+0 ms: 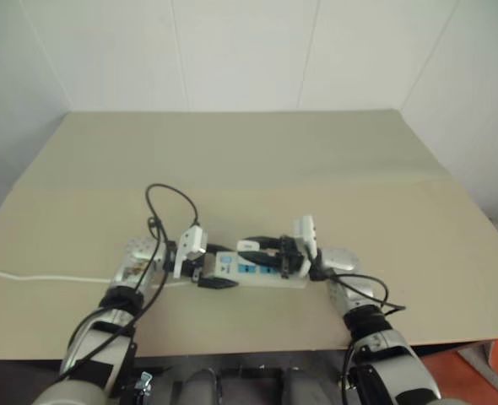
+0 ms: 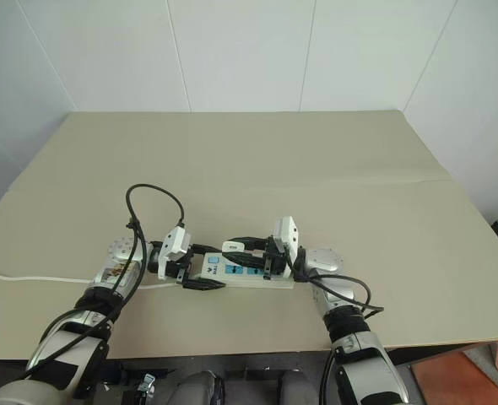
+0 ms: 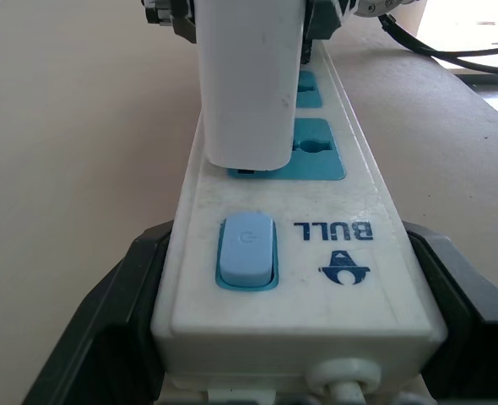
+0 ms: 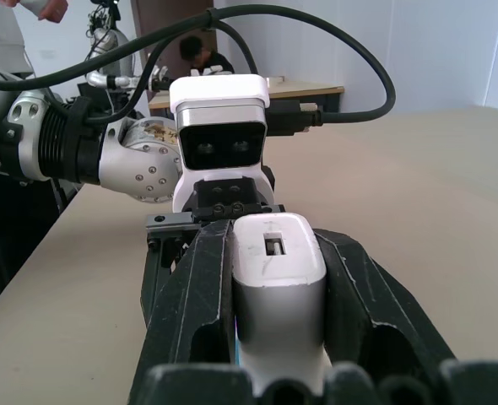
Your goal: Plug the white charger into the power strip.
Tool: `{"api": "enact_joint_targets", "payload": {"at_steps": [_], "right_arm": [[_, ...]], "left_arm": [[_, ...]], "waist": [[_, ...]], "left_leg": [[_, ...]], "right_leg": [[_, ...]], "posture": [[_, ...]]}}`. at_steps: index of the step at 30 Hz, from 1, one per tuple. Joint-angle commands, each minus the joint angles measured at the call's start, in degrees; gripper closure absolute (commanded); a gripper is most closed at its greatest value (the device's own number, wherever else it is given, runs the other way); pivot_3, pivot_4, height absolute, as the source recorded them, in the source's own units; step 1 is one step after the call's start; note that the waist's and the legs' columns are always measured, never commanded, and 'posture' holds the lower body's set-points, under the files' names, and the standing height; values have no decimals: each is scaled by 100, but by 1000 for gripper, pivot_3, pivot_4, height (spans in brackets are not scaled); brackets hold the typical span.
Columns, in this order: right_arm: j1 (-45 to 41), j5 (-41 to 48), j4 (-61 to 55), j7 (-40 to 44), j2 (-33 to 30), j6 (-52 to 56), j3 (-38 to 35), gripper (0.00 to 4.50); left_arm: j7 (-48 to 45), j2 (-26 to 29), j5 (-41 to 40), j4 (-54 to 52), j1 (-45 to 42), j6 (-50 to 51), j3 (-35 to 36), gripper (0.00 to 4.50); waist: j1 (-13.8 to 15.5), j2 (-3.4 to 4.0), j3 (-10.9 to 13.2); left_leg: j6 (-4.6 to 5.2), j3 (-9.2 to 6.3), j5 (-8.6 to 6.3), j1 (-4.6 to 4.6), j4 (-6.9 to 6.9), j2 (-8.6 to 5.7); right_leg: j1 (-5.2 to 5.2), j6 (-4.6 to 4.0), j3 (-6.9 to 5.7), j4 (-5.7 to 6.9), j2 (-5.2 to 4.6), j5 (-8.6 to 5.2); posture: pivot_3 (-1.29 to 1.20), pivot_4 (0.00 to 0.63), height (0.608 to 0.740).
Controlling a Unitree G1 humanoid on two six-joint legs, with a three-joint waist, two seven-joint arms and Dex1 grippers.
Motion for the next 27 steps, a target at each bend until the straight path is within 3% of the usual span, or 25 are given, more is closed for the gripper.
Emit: {"api": "enact_joint_targets", "payload": {"at_steps": [1,12,27], "right_arm": [[82,-280,473,119,-88,-185,107,3341],[-26,-444,1175,143,-58,-329,237,3341],[12,-600,1546,-44,-79,-185,354,3341]], "left_arm": [[-145,113,163,-27,89,30,-116,1188],[-237,111,100,-88,108,116,-102,1188],[-286,128,78,-132,111,152,-100,1188]], "waist": [[-1,0,0],[-12,-2,-1],[-34,-51,-33]], "left_leg": [[0,0,0,3,0,0],[-1,0,0,89,-42,3],[-2,-17,-1,112,-54,9]], "right_leg": [[2,0,0,0,0,0],[79,-3,2,-27,0,-3],[87,-6,4,-26,0,-3]], "posture": [[0,150,740],[0,150,740],[0,150,740]]}}
